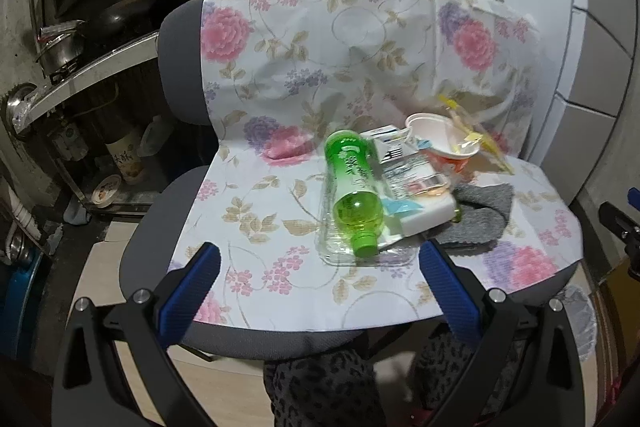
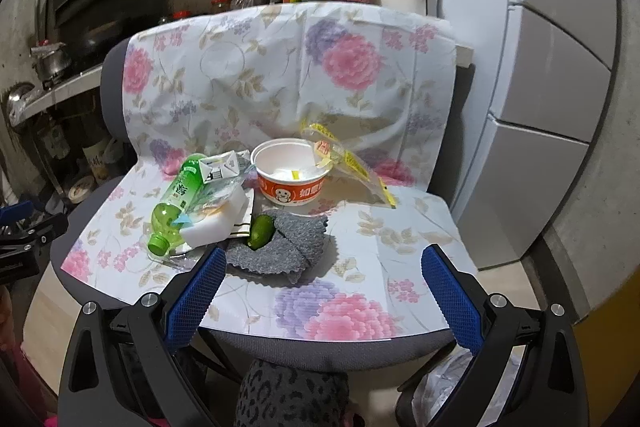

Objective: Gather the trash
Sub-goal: 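Reach the right tool to the clear plastic bag and grasp it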

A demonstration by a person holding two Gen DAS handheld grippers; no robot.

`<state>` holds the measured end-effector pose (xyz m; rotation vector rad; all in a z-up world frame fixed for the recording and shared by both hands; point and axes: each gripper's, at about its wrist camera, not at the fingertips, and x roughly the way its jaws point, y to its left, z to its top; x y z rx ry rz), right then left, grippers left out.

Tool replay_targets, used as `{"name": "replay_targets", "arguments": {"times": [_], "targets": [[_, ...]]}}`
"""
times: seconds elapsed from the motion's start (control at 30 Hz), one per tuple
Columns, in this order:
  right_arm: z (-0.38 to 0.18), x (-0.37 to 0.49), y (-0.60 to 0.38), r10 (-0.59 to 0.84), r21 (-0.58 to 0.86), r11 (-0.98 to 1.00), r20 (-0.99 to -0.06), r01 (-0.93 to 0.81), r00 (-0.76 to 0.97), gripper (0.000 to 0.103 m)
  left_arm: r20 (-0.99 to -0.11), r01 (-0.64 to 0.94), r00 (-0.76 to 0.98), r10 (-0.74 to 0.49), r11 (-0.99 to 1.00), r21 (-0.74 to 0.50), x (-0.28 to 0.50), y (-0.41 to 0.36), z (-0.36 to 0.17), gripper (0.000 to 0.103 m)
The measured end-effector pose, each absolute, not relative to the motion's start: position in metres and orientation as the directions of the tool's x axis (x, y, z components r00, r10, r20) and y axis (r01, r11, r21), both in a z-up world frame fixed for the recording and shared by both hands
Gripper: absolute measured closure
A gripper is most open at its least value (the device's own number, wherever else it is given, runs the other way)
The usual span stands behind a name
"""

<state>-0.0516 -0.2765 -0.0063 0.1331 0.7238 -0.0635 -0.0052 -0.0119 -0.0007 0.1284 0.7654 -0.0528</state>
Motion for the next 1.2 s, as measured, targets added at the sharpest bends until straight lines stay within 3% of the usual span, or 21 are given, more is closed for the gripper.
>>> {"name": "replay_targets", "arguments": {"times": [0.17,0.37,0.53,0.83,0.87,0.9,0.93,1.13,1.2], "targets": [[-0.022,-0.031,-0.281,0.057,0.181,0.98,-0.651,0.082,0.757,0.006,-0.701,0.097,0.713,-0.001,0.991,0.097,0.012,-0.008,-0.02,0.006],[-0.037,-0.001,-0.264,0.105,0.173,0.985,-0.673,0.017,0.732,0.006,-0.691,0.086,0.722,0.008,0.991,0.102,0.031,-0.007,-0.039,0.006],[-0.046,0.027,-0.245,0.138,0.154,0.987,-0.669,-0.045,0.73,0.007,-0.734,0.092,0.679,-0.039,0.995,0.032,0.052,0.0,-0.053,0.006],[-0.054,0.078,-0.22,0.211,0.178,0.976,-0.669,-0.122,0.713,0.011,-0.728,0.051,0.685,0.025,0.995,0.081,0.076,0.006,-0.056,0.006],[-0.055,0.082,-0.218,0.216,0.178,0.976,-0.671,-0.129,0.71,0.014,-0.726,0.052,0.687,0.024,0.995,0.082,0.079,0.007,-0.055,0.006],[-0.058,0.089,-0.213,0.22,0.175,0.975,-0.678,-0.137,0.701,0.028,-0.723,0.049,0.69,0.027,0.995,0.084,0.082,0.008,-0.054,0.006],[-0.06,0.095,-0.211,0.221,0.177,0.975,-0.687,-0.136,0.692,0.036,-0.721,0.045,0.693,0.03,0.995,0.085,0.085,0.009,-0.053,0.006],[-0.084,0.126,-0.202,0.243,0.219,0.968,-0.732,-0.118,0.636,0.039,-0.722,0.027,0.691,0.027,0.998,0.063,0.101,0.021,-0.052,0.006],[-0.093,0.135,-0.2,0.266,0.249,0.962,-0.746,-0.114,0.61,0.048,-0.733,0.034,0.68,0.01,0.998,0.046,0.103,0.023,-0.055,0.01]]}}
